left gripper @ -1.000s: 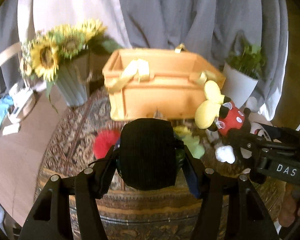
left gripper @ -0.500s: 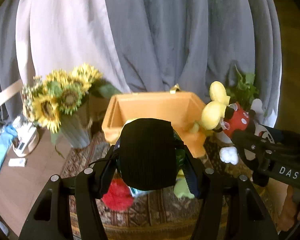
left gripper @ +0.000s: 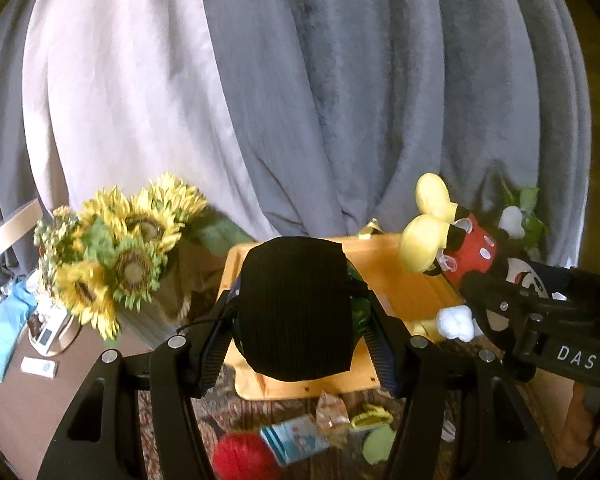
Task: Organize soft objects
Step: 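Lift and carry the black pompom and Mickey plush over the orange crate, then open the left gripper over the crate while the right gripper releases the Mickey plush, then withdraw both tools from the crate toward the remaining items on the rug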
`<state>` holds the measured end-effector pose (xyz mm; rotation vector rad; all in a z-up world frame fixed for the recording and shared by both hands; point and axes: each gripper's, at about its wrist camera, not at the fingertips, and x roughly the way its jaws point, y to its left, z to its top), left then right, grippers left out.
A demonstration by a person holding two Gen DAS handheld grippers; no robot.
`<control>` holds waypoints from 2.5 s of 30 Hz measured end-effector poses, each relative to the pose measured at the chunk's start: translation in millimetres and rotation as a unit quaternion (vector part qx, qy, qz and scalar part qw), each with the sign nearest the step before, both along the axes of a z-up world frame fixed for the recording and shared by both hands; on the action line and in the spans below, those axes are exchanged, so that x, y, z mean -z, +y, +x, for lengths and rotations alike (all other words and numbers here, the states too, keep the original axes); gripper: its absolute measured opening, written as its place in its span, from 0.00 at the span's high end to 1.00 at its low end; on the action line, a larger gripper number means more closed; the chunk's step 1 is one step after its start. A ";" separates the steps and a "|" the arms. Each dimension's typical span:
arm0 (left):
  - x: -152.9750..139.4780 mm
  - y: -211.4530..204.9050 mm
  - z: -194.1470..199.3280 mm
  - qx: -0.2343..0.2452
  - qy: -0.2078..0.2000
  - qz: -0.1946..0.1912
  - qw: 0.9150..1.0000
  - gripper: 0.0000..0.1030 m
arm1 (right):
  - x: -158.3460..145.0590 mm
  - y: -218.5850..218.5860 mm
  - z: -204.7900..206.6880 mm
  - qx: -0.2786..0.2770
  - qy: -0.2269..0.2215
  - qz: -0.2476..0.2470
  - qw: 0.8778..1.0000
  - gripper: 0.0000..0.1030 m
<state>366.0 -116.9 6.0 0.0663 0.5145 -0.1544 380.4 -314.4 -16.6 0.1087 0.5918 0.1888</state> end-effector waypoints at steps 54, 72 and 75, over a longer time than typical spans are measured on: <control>31.9 0.2 106.0 -0.032 0.084 0.066 0.994 0.16 | 37.9 7.2 111.5 0.005 0.087 -0.062 0.994 0.26; 32.7 25.6 19.4 -0.062 0.068 0.049 0.995 0.06 | 50.8 28.0 50.9 -0.025 0.145 -0.022 0.989 0.26; 36.8 31.1 5.4 -0.068 0.066 0.056 0.994 0.04 | 58.1 31.6 39.2 -0.025 0.152 -0.015 0.988 0.26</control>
